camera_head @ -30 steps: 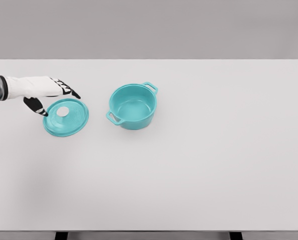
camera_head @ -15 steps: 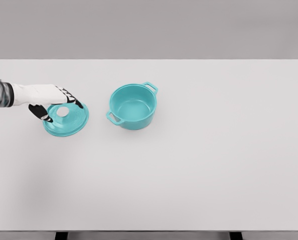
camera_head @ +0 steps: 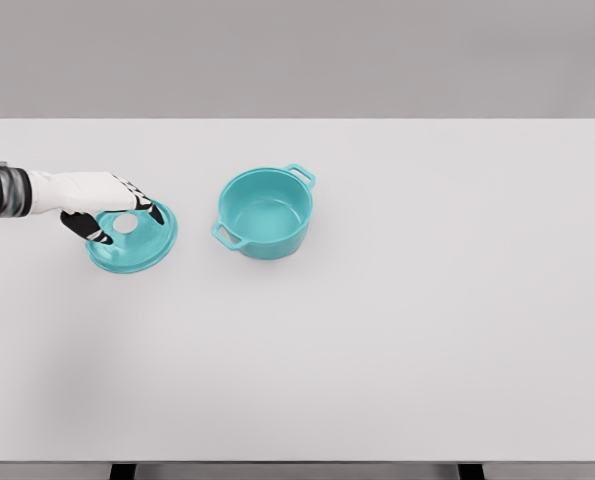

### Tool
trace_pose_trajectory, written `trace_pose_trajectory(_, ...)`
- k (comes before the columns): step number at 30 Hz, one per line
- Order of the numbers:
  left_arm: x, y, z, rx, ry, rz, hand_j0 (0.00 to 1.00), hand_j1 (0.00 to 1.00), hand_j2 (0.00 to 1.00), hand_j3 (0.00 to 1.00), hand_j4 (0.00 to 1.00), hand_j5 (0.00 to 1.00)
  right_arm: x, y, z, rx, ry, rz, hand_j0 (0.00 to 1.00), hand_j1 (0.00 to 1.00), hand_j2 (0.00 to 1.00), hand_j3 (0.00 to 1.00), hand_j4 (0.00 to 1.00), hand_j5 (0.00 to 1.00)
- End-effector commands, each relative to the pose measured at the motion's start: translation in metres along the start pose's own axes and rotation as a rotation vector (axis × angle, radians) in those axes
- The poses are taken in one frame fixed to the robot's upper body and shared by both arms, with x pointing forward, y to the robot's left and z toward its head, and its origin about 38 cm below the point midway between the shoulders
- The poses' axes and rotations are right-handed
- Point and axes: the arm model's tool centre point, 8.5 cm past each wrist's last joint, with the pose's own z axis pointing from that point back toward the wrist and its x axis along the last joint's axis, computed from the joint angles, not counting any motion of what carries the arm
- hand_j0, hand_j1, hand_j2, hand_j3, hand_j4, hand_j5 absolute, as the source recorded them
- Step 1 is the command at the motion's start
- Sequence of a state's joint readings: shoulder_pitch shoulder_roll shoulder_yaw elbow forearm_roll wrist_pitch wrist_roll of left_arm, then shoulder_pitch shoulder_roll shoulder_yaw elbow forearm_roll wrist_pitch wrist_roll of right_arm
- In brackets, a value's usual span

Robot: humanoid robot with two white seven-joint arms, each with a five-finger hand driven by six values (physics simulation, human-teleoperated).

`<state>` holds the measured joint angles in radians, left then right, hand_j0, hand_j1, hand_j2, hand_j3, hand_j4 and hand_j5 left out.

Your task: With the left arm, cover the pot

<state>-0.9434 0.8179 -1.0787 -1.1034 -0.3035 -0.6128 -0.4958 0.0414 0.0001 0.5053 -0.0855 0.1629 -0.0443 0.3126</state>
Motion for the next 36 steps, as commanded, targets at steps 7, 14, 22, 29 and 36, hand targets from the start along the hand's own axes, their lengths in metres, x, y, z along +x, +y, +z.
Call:
trace_pose_trajectory(7,-0.0011,-0.0005,-0.0007,-0.001,0.004,0.003,0.77,0.77,0.77,0.77,0.77,0.77,0.0009,-0.0007,0.0001,-0.001,-0.002,0.0,1.0,1.0,1.0,1.0,1.0,1.0)
trace_pose_trajectory(14,-0.0033,-0.0014,0.0007,-0.002,0.011,0.006,0.76,0.76,0.76,0.76,0.76,0.76,0.0001,0.0,0.0,0.0,0.0,0.001,1.0,1.0,1.0,1.0,1.0,1.0)
trace_pose_trajectory(22,-0.0029,-0.0037,-0.0005,-0.005,0.01,0.01,0.73,0.73,0.73,0.73,0.73,0.73,0.0009,-0.0007,0.0001,-0.001,-0.002,0.0,1.0,1.0,1.0,1.0,1.0,1.0)
trace_pose_trajectory(29,-0.0051,-0.0054,-0.0021,-0.008,0.016,0.018,0.73,0.73,0.73,0.73,0.73,0.73,0.0001,-0.0001,0.0,0.0,-0.001,-0.001,1.0,1.0,1.0,1.0,1.0,1.0)
trace_pose_trajectory(36,-0.0059,-0.0059,-0.0018,-0.009,0.018,0.02,0.72,0.72,0.72,0.72,0.72,0.72,0.0009,-0.0007,0.0001,-0.001,-0.002,0.0,1.0,1.0,1.0,1.0,1.0,1.0)
